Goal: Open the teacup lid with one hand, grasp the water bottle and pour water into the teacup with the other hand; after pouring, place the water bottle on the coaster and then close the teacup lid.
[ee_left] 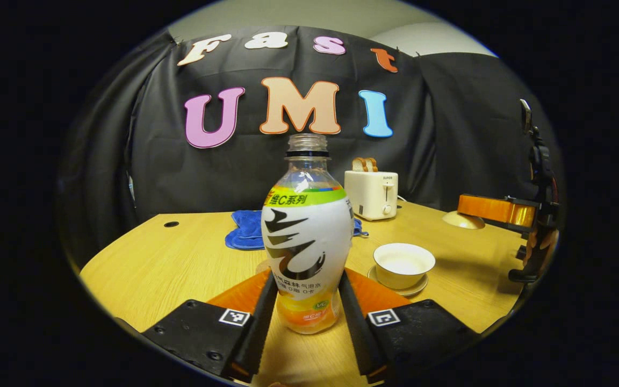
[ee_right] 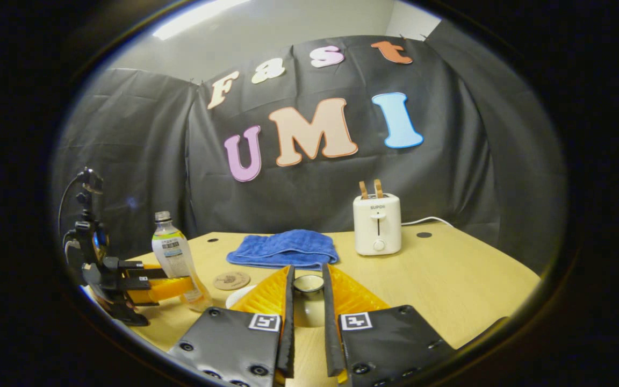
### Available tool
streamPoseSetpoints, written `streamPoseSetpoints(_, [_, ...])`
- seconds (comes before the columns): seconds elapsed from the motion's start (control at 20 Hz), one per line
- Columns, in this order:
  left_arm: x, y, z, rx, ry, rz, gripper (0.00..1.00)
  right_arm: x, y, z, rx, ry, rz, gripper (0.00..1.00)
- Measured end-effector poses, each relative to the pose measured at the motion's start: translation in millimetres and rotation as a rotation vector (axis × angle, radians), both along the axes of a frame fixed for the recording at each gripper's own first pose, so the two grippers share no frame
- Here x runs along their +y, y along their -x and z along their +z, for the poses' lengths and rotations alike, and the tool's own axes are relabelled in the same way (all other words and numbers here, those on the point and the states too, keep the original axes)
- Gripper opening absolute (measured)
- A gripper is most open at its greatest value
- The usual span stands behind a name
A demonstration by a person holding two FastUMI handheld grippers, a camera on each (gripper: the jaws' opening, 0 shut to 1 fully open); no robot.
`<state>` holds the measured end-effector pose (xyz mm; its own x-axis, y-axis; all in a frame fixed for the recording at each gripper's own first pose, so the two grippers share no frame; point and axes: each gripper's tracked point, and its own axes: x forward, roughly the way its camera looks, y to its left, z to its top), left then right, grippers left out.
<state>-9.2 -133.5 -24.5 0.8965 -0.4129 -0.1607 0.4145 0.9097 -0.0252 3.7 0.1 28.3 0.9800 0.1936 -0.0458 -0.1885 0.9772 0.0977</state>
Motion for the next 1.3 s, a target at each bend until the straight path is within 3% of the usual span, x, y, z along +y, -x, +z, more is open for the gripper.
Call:
streamPoseSetpoints(0.3, [3, -9, -2, 0.0, -0.077, 0.025, 0.51, -10, 3, -2, 0.0, -0.007, -0.005, 0.25])
streamPoseSetpoints(0.7, [24, -34, 1, -0.119, -0.478, 0.102, 0.51, -19, 2, -3, 0.0, -0.041, -0.018, 0.26])
streamPoseSetpoints(1.0, [13, -46, 5, -0.233, -0.749, 0.078, 0.51, -22, 5, 0, -0.01, -0.026, -0.024, 0.25])
streamPoseSetpoints(1.3, [7, -43, 2, -0.304, -0.946, 0.027, 0.49, -31, 8, 11, -0.036, -0.05, -0.046, 0.25])
